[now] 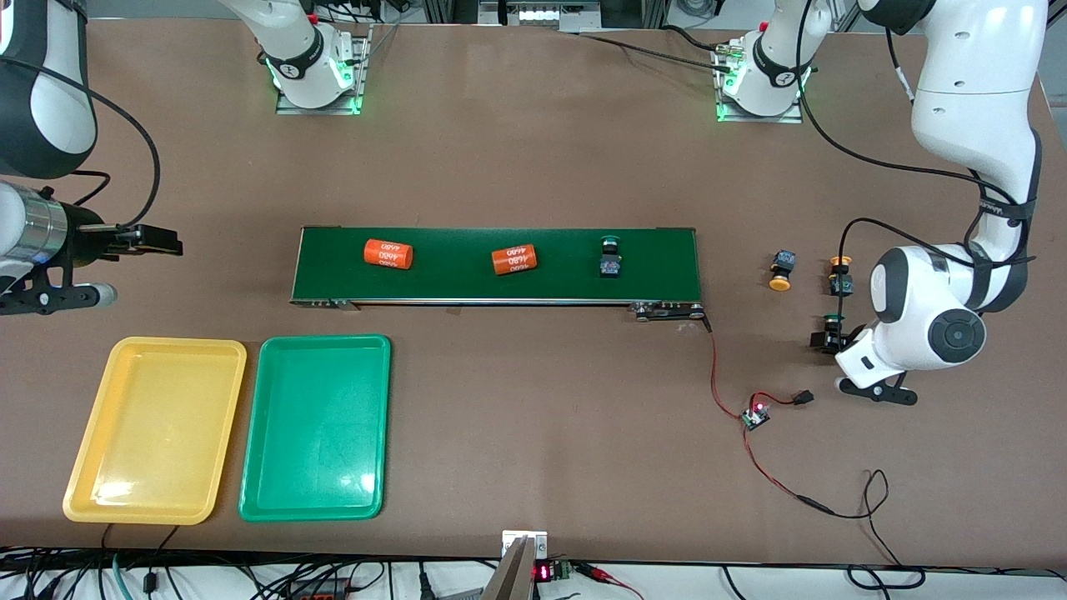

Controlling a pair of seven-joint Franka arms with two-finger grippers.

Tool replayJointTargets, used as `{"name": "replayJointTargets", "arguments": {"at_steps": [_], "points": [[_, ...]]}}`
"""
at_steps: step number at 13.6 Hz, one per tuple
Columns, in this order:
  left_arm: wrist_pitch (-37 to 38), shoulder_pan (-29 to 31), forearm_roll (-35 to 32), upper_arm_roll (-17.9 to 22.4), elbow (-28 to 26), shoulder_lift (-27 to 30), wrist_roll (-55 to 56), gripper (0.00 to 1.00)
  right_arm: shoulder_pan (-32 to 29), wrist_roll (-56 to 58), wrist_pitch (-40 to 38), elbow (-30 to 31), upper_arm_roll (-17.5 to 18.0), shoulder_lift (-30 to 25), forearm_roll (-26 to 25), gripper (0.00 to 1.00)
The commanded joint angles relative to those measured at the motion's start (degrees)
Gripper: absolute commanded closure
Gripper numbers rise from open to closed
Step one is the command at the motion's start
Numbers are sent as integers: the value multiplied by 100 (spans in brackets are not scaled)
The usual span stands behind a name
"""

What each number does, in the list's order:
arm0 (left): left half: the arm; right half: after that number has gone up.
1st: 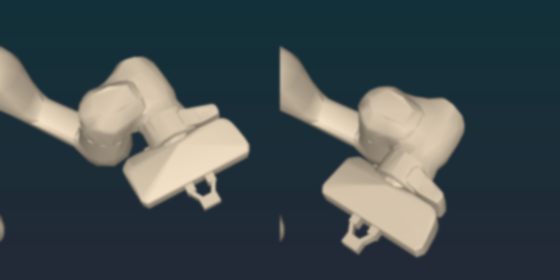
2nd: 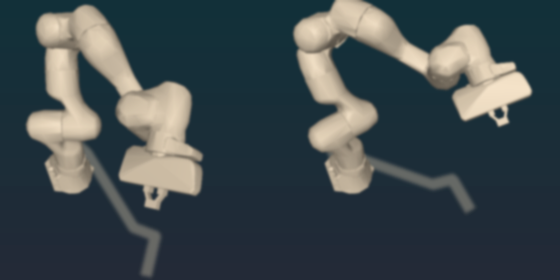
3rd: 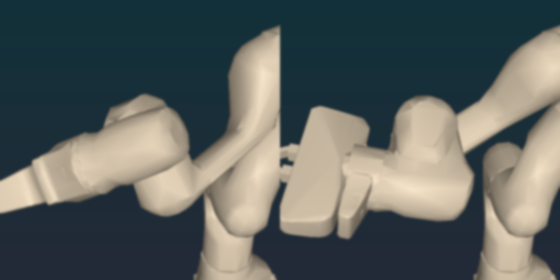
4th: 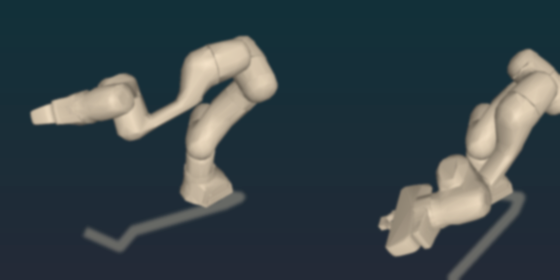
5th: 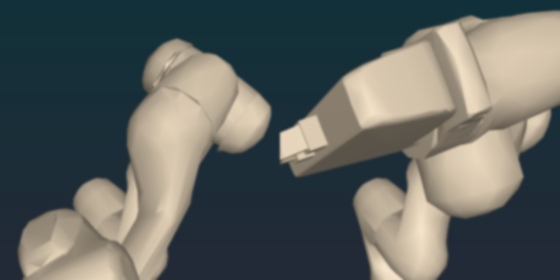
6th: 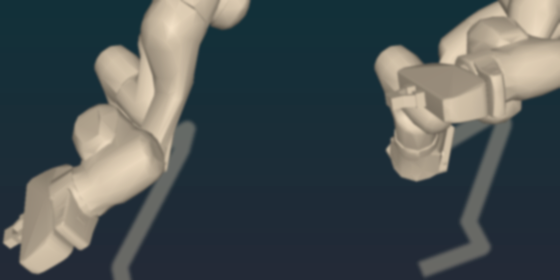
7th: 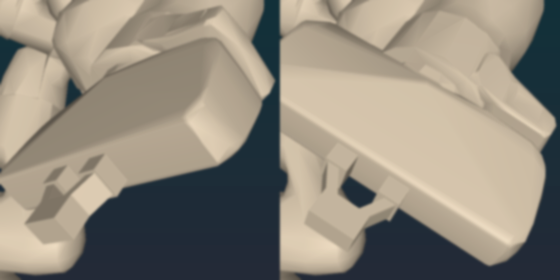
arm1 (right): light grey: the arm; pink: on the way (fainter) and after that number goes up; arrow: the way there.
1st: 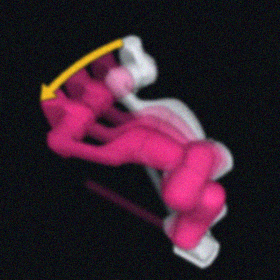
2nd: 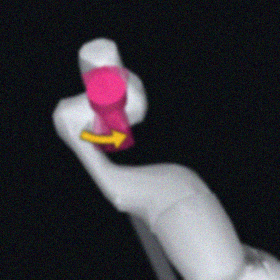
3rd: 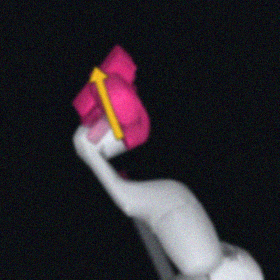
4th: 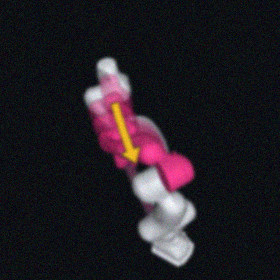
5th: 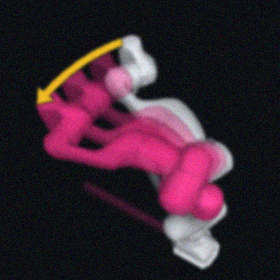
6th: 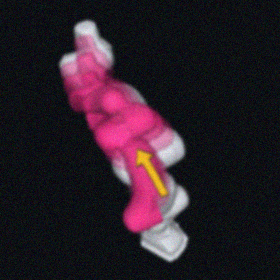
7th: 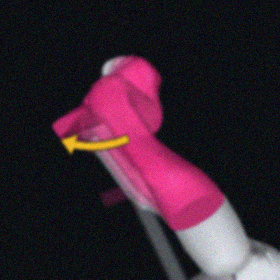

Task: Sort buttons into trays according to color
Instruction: 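Grasp another black push-button with the left gripper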

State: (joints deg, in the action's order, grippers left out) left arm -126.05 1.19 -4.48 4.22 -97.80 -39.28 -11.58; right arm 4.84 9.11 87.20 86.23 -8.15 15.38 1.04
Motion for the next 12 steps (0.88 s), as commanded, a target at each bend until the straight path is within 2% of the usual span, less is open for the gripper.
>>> {"name": "replayJointTargets", "arguments": {"at_steps": [1, 2, 4, 6, 7, 9, 10, 11, 12], "points": [[10, -22, 193, 26, -99, -18, -46, 10, -27, 109, -1, 17, 24, -9, 37, 0], [10, -22, 193, 26, -99, -18, -46, 23, 25, 57, 7, 17, 24, -18, 37, 0], [71, -39, 202, 17, -134, 8, -73, 56, 104, 12, 112, 26, 51, -44, 37, 0], [98, -66, 202, 17, -134, 43, -55, 78, 140, 4, 122, 122, 60, -184, 63, 0], [194, -75, 202, -18, -108, 95, -38, 81, 262, -23, 61, 201, 68, -307, 89, 0], [737, -101, 272, -114, -11, 393, -38, 81, 403, -285, 60, 420, 86, -491, 159, 0], [1027, -101, 272, -306, -11, 638, -38, 81, 465, -643, 138, 743, 86, -719, 430, 0], [1282, -101, 272, -552, 32, 858, -29, 81, 561, -960, 339, 1077, 95, -938, 528, 0], [1519, -101, 281, -806, 155, 982, 6, 81, 658, -1137, 742, 1664, 190, -1341, 520, 0]]}}
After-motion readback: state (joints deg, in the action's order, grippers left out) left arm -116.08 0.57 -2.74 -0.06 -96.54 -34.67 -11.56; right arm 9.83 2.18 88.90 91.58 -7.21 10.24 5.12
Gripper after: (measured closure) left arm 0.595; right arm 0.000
